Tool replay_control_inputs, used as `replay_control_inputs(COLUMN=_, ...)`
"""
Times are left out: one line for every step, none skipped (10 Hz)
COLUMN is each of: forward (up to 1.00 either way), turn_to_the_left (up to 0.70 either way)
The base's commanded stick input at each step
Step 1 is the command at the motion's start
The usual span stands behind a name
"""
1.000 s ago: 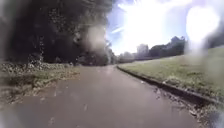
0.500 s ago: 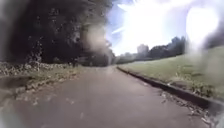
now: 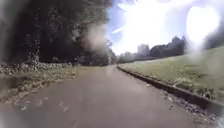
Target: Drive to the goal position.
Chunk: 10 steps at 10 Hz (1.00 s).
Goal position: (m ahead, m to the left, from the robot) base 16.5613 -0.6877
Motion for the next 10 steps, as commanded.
replay_control_inputs(forward=0.45, turn_to_the_left=0.0)
replay_control_inputs(forward=0.45, turn_to_the_left=0.0)
replay_control_inputs(forward=0.45, turn_to_the_left=0.0)
replay_control_inputs(forward=0.45, turn_to_the_left=0.0)
replay_control_inputs(forward=0.45, turn_to_the_left=0.0)
replay_control_inputs(forward=0.45, turn_to_the_left=0.0)
replay_control_inputs(forward=0.45, turn_to_the_left=0.0)
replay_control_inputs(forward=0.45, turn_to_the_left=0.0)
replay_control_inputs(forward=0.45, turn_to_the_left=0.0)
replay_control_inputs(forward=0.45, turn_to_the_left=0.0)
